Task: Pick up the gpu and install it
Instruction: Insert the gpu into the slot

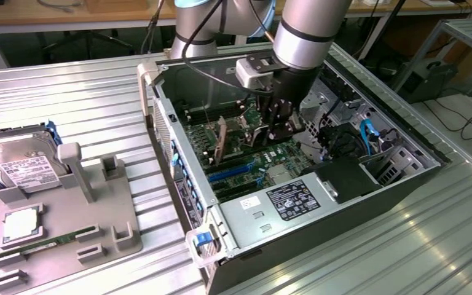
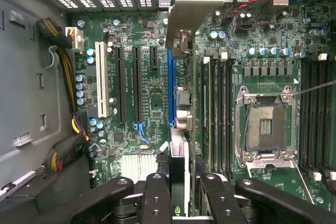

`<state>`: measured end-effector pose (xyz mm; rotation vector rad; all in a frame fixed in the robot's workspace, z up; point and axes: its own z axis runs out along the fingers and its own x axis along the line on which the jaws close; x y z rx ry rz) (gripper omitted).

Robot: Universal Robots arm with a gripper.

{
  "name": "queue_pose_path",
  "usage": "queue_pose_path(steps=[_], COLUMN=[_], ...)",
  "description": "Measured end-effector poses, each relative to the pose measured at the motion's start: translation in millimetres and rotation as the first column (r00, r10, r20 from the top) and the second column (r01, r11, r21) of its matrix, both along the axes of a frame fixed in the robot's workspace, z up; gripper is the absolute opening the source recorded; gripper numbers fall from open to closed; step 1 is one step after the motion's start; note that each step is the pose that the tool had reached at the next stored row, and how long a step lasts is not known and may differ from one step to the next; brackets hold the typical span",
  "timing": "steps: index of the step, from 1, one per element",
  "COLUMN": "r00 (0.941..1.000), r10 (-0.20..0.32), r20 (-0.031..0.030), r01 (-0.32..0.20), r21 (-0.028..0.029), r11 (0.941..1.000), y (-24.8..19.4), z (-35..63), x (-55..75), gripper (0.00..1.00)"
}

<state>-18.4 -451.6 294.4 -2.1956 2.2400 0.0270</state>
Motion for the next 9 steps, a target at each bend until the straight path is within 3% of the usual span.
queue_pose_path(steps=[9], r00=[1.0000], r10=[0.000], r20=[0.0001], r01=[0.000], r21=[0.0001], r11=[1.0000], y=[0.6], z=[-8.6], x=[-7.0], gripper=[0.27])
